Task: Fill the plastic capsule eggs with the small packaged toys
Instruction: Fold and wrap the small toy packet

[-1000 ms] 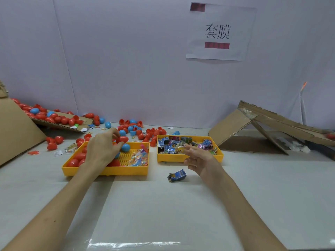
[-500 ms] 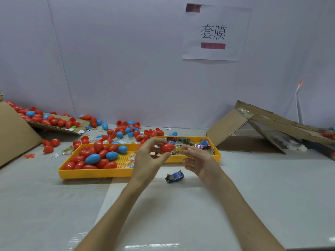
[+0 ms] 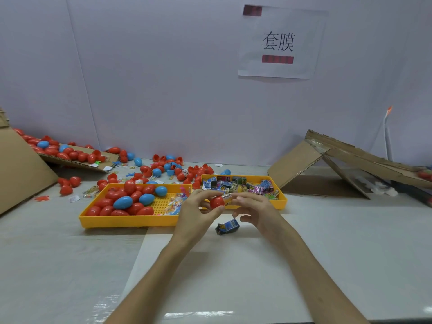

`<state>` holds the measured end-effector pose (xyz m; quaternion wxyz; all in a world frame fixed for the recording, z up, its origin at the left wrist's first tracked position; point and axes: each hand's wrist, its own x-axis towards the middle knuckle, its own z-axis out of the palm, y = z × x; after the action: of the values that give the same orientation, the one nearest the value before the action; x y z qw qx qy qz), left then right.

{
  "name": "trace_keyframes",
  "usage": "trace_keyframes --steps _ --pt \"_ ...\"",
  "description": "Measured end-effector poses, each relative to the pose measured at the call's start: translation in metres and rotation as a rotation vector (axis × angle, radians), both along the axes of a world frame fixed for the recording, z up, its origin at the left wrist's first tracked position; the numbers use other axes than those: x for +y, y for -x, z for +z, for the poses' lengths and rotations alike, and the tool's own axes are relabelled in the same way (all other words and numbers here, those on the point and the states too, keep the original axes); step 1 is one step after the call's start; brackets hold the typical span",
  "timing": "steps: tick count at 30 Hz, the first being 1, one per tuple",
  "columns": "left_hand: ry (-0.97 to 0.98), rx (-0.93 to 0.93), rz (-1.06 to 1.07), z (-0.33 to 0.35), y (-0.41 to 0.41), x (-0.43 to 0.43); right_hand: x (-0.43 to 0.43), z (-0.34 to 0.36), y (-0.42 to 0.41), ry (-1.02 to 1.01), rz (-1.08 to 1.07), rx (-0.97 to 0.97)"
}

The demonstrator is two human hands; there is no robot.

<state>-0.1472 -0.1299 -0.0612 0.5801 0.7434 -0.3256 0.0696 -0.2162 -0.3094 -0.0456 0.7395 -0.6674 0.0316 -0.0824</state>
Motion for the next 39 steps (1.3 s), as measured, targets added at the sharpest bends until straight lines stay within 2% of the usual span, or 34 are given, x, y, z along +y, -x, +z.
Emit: trace_keyframes --steps 8,20,29,39 --pt "-0.007 0.001 -0.022 0.0004 0.0040 -0.0021 0.0015 -0.0022 -0.0012 0.110 -0.176 -0.075" --pt "0.002 0.033 -0.004 0.0013 0.0042 -0.0016 0.0008 -0.0022 -0.0018 0.116 -0.181 -0.167" --pt "-0.032 0.012 -0.020 0.0003 0.0047 -0.0026 0.0071 -0.0032 -0.0007 0.337 -0.170 -0.230" --pt "0.019 0.029 0.001 0.0003 0.0040 -0.0015 0.0053 -0.0051 -0.0028 0.370 -0.204 -0.251"
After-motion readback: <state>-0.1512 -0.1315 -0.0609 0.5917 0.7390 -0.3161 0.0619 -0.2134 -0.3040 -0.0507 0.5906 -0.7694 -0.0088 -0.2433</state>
